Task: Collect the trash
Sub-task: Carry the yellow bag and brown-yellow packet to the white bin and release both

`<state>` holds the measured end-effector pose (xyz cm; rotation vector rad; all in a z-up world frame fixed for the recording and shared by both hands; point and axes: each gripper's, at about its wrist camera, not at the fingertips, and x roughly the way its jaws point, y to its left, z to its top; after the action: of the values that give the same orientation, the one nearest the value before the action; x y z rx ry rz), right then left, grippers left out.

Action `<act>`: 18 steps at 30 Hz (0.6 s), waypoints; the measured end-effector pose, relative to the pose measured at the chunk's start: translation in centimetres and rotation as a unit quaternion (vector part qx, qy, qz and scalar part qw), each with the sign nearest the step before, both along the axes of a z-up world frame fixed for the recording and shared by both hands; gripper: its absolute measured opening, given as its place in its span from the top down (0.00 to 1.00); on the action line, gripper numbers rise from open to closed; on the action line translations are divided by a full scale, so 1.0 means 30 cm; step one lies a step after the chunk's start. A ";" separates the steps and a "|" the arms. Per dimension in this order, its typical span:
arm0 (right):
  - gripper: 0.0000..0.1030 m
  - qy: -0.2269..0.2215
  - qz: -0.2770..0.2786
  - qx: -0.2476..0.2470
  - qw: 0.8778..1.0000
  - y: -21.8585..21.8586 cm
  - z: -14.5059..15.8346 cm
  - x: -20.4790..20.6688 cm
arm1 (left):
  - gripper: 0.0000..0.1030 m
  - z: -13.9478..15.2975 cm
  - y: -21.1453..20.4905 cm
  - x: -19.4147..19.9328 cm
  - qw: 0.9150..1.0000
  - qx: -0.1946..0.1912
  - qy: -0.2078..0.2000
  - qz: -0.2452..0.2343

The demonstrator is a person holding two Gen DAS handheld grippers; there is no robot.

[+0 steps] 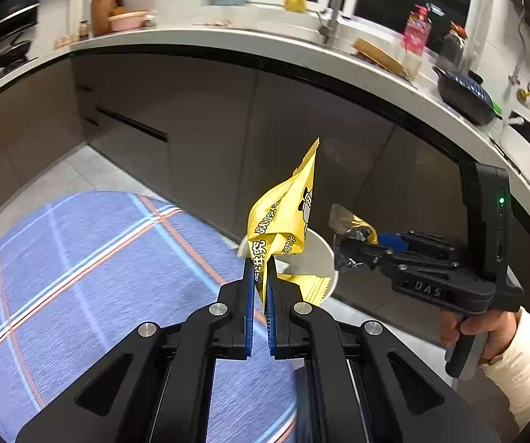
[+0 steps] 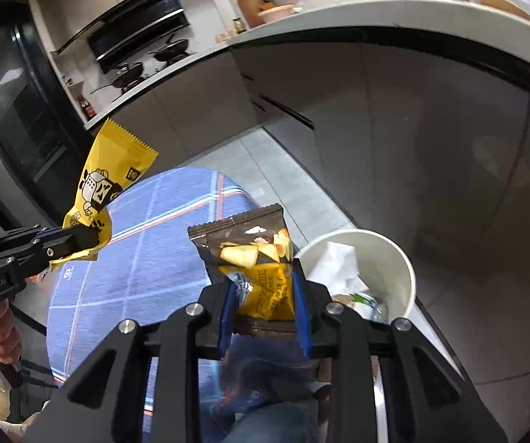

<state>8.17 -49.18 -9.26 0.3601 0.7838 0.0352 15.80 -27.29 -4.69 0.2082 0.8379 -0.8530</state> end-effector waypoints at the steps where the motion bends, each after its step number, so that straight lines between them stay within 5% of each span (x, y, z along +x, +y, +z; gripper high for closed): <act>1: 0.73 0.002 -0.003 0.002 1.000 -0.015 -0.009 -0.002 | 0.95 -0.011 -0.029 0.001 1.000 0.003 0.003 -0.006; 18: 0.71 0.081 -0.052 -0.017 0.995 -0.208 -0.374 0.028 | 0.95 -0.329 -0.454 0.082 0.991 0.080 0.080 -0.068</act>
<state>9.00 -55.41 -20.48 0.3733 0.9231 -0.1063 18.25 -40.93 -14.55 0.3440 1.0528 -0.9390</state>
